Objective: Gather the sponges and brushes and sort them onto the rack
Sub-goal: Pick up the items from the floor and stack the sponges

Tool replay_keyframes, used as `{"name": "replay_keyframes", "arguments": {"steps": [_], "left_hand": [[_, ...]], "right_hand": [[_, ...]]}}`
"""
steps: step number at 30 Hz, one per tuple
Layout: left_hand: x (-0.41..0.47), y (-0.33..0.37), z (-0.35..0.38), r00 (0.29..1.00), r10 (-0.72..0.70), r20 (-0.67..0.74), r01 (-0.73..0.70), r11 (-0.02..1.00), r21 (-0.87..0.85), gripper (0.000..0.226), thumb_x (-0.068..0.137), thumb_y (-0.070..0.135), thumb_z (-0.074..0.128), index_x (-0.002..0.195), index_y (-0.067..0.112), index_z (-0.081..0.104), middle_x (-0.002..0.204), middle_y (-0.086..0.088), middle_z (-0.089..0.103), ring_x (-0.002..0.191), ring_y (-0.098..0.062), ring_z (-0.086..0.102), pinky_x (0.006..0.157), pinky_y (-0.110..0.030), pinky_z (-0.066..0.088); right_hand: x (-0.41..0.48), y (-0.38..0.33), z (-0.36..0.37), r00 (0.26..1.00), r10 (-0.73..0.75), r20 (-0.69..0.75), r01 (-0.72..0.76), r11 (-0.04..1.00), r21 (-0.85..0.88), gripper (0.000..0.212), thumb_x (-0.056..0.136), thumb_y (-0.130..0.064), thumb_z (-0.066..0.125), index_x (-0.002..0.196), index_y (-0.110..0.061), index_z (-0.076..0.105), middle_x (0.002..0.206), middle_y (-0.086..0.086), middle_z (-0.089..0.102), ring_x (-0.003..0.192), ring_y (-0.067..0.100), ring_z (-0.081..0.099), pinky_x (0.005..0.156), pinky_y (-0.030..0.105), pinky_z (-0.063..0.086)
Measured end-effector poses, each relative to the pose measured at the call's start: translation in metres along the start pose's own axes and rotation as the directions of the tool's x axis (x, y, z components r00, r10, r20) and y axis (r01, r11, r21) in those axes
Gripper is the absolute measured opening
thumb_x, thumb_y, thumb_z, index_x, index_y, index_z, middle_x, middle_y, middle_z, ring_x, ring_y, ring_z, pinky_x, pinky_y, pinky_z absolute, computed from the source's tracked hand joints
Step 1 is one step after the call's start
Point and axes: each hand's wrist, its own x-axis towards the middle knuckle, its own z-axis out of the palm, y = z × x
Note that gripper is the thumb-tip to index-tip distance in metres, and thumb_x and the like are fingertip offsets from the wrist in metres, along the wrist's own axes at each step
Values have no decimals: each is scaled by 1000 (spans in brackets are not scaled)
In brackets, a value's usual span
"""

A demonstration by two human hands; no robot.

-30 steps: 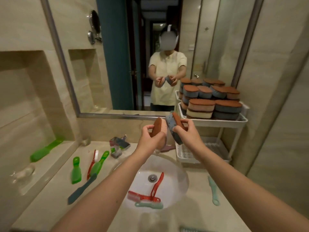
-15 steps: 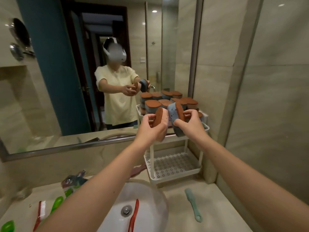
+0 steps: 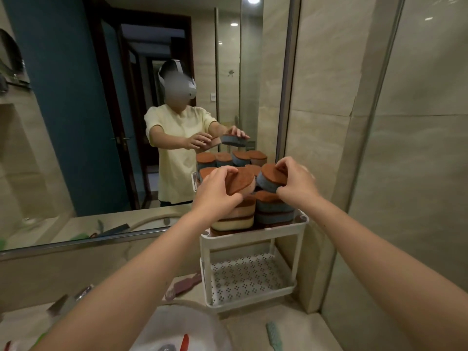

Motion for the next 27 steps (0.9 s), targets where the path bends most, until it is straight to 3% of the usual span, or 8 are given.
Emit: {"name": "replay_keyframes", "arguments": {"steps": [9, 16, 20, 25, 27], "left_hand": [[12, -14, 25, 999, 39, 3, -38, 971, 237, 51, 72, 33, 60, 123, 36, 54, 125, 10, 56, 126, -13, 40, 102, -38, 39], [12, -18, 29, 997, 68, 25, -72, 947, 312, 48, 76, 34, 55, 125, 38, 55, 133, 12, 55, 132, -15, 36, 109, -41, 33], [9, -14, 29, 994, 101, 33, -106, 935, 338, 47, 78, 32, 56, 125, 35, 56, 131, 11, 57, 127, -14, 44, 108, -41, 35], [4, -11, 26, 993, 115, 28, -117, 927, 357, 48, 80, 30, 58, 128, 33, 53, 134, 11, 55, 132, -11, 40, 117, -44, 15], [-2, -9, 24, 992, 126, -8, -116, 939, 323, 48, 79, 29, 57, 127, 32, 54, 129, 12, 56, 129, -11, 42, 118, -44, 13]], "right_hand": [[17, 22, 26, 992, -55, 114, 67, 992, -108, 51, 70, -9, 64, 112, -33, 49, 118, -2, 57, 121, 24, 46, 118, 53, 19], [14, 24, 36, 990, -144, -14, 136, 963, -233, 43, 75, -3, 56, 110, -29, 57, 113, -5, 62, 131, 22, 41, 117, 53, -8], [7, 24, 39, 989, -145, -34, 130, 954, -270, 43, 78, -7, 55, 115, -29, 55, 109, -6, 64, 122, 19, 49, 117, 57, -8], [2, 19, 40, 992, -125, 20, 127, 968, -216, 48, 80, -17, 55, 127, -27, 51, 126, -5, 57, 133, 20, 39, 116, 60, -8], [-1, 15, 41, 989, -151, 4, 149, 974, -168, 51, 80, -19, 56, 130, -26, 49, 134, -4, 54, 137, 21, 35, 115, 59, -8]]}}
